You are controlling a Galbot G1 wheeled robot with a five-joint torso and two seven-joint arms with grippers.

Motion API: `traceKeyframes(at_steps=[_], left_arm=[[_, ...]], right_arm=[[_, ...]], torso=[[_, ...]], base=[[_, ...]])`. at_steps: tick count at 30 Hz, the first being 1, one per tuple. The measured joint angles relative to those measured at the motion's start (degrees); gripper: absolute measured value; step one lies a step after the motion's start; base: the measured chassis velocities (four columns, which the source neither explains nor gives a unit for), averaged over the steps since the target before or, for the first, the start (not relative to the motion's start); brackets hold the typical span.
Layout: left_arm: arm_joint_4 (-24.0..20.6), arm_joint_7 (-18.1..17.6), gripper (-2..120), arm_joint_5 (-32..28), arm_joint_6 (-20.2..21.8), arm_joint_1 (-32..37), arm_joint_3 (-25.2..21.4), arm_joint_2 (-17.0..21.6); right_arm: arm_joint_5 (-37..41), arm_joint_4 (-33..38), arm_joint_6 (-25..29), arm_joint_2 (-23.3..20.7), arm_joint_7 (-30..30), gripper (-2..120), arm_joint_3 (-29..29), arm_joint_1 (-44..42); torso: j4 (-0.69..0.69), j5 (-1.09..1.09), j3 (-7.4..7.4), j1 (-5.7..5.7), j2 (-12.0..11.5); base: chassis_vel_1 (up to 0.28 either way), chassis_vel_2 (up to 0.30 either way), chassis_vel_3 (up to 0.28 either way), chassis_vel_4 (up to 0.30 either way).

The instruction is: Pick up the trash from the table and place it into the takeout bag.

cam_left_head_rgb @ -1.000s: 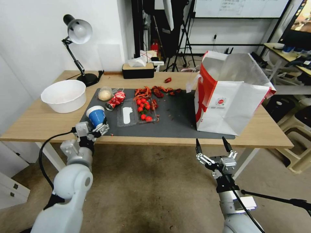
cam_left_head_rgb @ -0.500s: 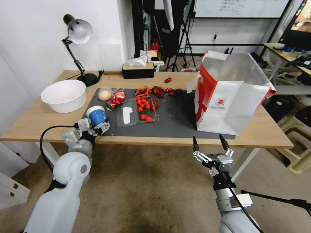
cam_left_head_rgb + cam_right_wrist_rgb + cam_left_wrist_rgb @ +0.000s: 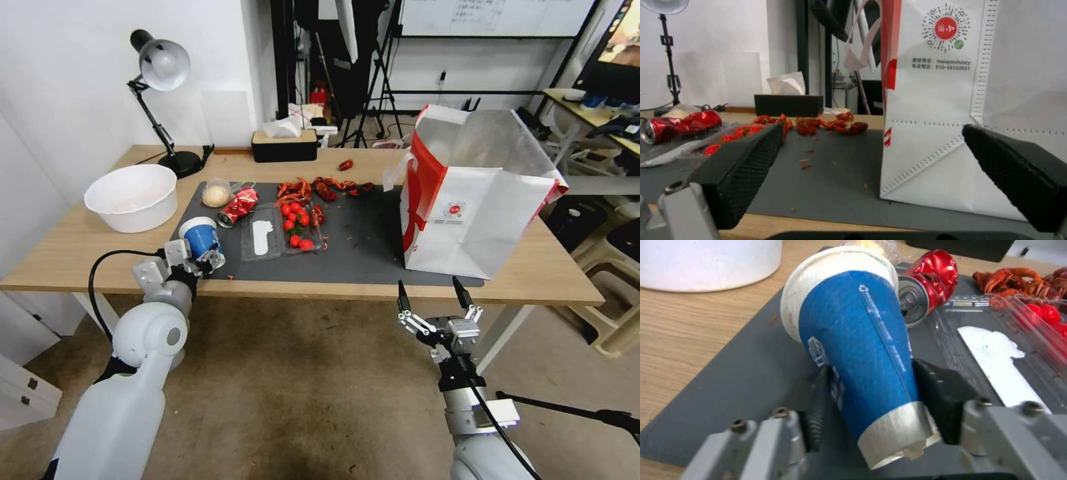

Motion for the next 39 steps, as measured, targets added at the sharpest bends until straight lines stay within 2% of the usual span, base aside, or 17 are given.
traceKeyframes(at_steps=[1,4,8,9,10,12,15,17,20,22,25,26,34,35,37,38,39], left_arm=[[0.0,0.0,45,0.0,0.0,0.0,0.0,0.0],[0.0,1.1,30,0.6,-0.9,0.5,-0.2,0.2],[0.0,4.0,17,3.3,-4.8,1.2,-0.6,0.4],[0.1,6.9,10,5.4,-8.5,1.7,-0.9,0.5],[0.1,6.9,10,5.4,-8.5,1.7,-0.9,0.5],[0.3,14.3,3,7.9,-15.4,2.2,-1.3,1.2],[0.5,16.4,2,8.4,-17.6,2.2,-1.3,1.4],[1.2,21.9,2,8.9,-23.3,1.9,-1.1,2.4],[1.7,24.1,2,8.8,-25.8,1.5,-0.9,2.9],[3.4,31.2,2,7.2,-32.4,-0.6,0.2,5.2],[4.2,33.6,2,6.4,-34.1,-1.7,0.9,6.2],[5.5,37.5,2,4.7,-36.6,-4.1,2.4,8.1],[9.7,45.1,2,-2.8,-39.4,-13.5,10.3,14.3],[11.5,46.6,2,-5.3,-39.5,-18.7,15.0,16.8],[13.0,47.2,2,-7.5,-39.2,-24.2,20.4,18.4],[13.0,47.2,2,-7.5,-39.2,-24.2,20.4,18.4],[14.1,47.3,2,-9.0,-38.9,-28.4,24.8,19.1]], right_arm=[[0.0,0.0,0.0,0.0,0.0,100,0.0,0.0],[0.0,0.0,0.0,0.1,0.0,100,0.0,-0.2],[0.0,0.0,0.1,0.2,0.1,100,0.0,-0.2],[0.0,0.0,0.1,0.2,0.1,100,0.0,-0.3],[0.0,0.0,0.1,0.2,0.1,100,0.0,-0.3],[-0.1,0.0,0.1,0.3,0.1,100,0.0,-0.3],[-0.1,0.0,0.2,0.3,0.1,100,0.0,-0.3],[-0.1,-0.1,0.2,0.4,0.1,100,0.1,-0.3],[-0.2,-0.2,0.2,0.4,0.1,100,0.1,-0.3],[-0.3,-0.2,0.2,0.6,0.1,100,0.1,-0.3],[-0.4,-0.2,0.3,0.7,0.1,100,0.1,-0.3],[-0.4,-0.2,0.5,0.8,0.1,100,0.2,-0.4],[-0.8,-0.3,0.7,1.2,0.1,100,0.7,-0.7],[-1.1,-0.4,0.7,1.4,0.0,100,0.7,-0.7],[-1.3,-0.5,0.7,1.7,0.1,100,0.7,-0.4],[-1.3,-0.5,0.7,1.7,0.1,100,0.7,-0.4],[-1.4,-0.5,0.6,1.8,0.1,100,0.8,-0.2]], torso=[[0.0,0.0,0.0,0.0,0.0],[0.0,0.0,0.0,0.0,0.0],[0.0,-0.01,0.0,0.0,0.0],[0.0,-0.01,0.0,0.0,0.0],[0.0,-0.01,0.0,0.0,0.0],[0.01,-0.01,0.0,0.0,0.0],[0.0,-0.01,0.0,0.0,0.0],[0.0,-0.01,0.0,0.0,0.0],[0.01,-0.01,0.0,0.0,0.0],[0.0,-0.01,0.0,0.0,0.0],[0.0,-0.01,0.0,0.0,0.0],[0.0,-0.02,0.0,0.0,0.0],[0.0,-0.01,0.01,0.0,0.0],[0.0,0.0,0.01,0.0,0.0],[0.0,0.0,0.01,0.0,0.0],[0.0,0.0,0.01,0.0,0.0],[0.0,0.0,0.01,0.01,0.0]], base=[[0.0,0.0,0.0,0.0],[0.0,0.0,0.0,0.0],[0.0,0.0,0.0,0.0],[0.0,0.0,0.0,0.0],[0.0,0.0,0.0,0.0],[0.0,0.0,0.0,0.0],[0.0,0.0,0.0,0.0],[0.0,0.0,0.0,0.0],[0.0,0.0,0.0,0.0],[0.0,0.0,0.0,0.0],[0.0,0.0,0.0,0.0],[0.0,0.0,0.0,0.0],[0.0,0.0,0.0,0.0],[0.0,0.0,0.0,0.0],[0.0,0.0,0.0,0.0],[0.0,0.0,0.0,0.0],[0.0,0.0,0.0,0.0]])
